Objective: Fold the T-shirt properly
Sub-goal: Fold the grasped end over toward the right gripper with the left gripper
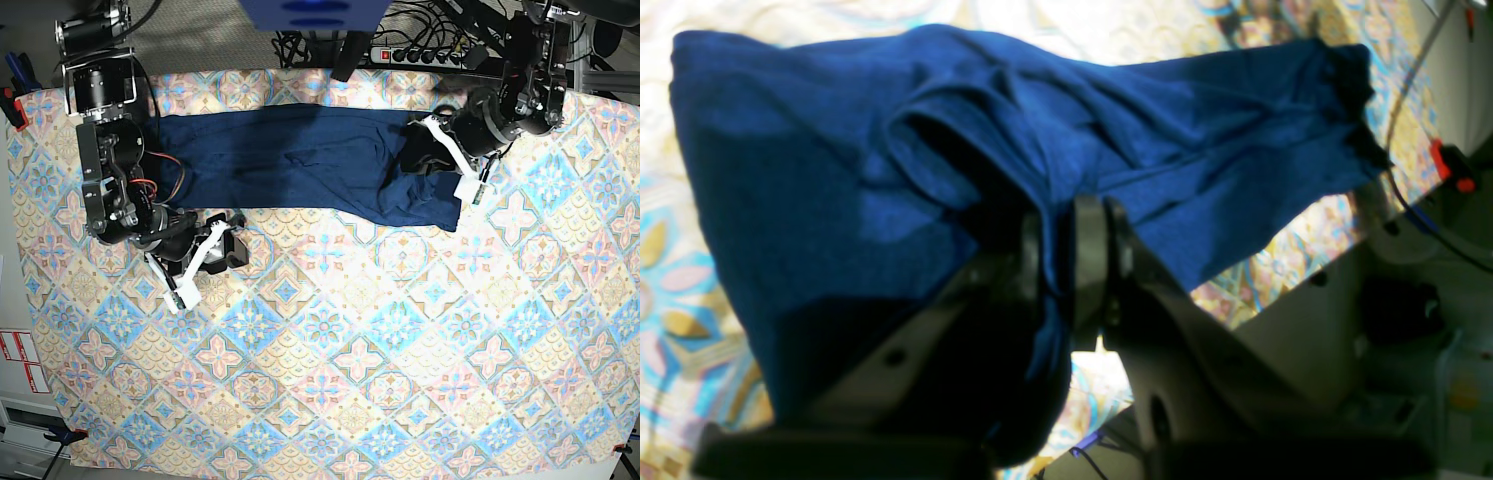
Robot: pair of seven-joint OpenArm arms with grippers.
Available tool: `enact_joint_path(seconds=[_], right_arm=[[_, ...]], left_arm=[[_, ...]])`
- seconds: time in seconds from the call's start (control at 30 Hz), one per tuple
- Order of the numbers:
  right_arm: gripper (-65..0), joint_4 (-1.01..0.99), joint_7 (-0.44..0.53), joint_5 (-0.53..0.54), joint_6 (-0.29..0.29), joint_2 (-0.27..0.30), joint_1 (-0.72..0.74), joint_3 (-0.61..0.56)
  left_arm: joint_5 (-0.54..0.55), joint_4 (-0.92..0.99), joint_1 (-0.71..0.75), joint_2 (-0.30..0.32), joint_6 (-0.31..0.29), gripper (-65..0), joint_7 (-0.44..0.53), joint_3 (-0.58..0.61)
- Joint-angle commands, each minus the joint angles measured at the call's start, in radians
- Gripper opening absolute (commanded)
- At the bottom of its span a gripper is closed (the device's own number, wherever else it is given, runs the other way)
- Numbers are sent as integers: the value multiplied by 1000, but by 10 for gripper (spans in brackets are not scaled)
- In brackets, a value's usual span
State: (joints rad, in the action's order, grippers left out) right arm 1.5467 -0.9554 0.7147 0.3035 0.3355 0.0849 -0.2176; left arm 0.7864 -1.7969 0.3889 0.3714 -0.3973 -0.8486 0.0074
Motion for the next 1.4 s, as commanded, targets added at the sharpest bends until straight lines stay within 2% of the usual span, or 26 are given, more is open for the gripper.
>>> enact_joint_path(seconds=[0.0,0.33,0.57,0.67,0.83,0.9,1.13,1.37], right_arm=[[-407,19,19,12,6,10,22,7],[-407,19,19,12,6,9,22,7],[-407,19,19,12,6,10,22,7],[-407,19,19,12,6,10,22,7],[-407,19,19,12,6,10,22,7],[-407,19,19,12,6,10,22,7],[-407,19,19,12,6,10,22,7],[-407,19,19,12,6,9,23,7]], left_arm=[[15,-14,-5,8,-9,-650,18,4],[14,-5,-112,8,-7,-650,19,154],[14,78,-144,8,-7,-650,19,242],[14,76,-143,8,-7,-572,19,240],[-8,75,-143,13,-7,-374,21,202],[-34,75,-143,11,-7,-332,21,174],[-46,75,-140,10,-7,-329,21,75],[-54,111,-144,10,-7,-329,18,105]])
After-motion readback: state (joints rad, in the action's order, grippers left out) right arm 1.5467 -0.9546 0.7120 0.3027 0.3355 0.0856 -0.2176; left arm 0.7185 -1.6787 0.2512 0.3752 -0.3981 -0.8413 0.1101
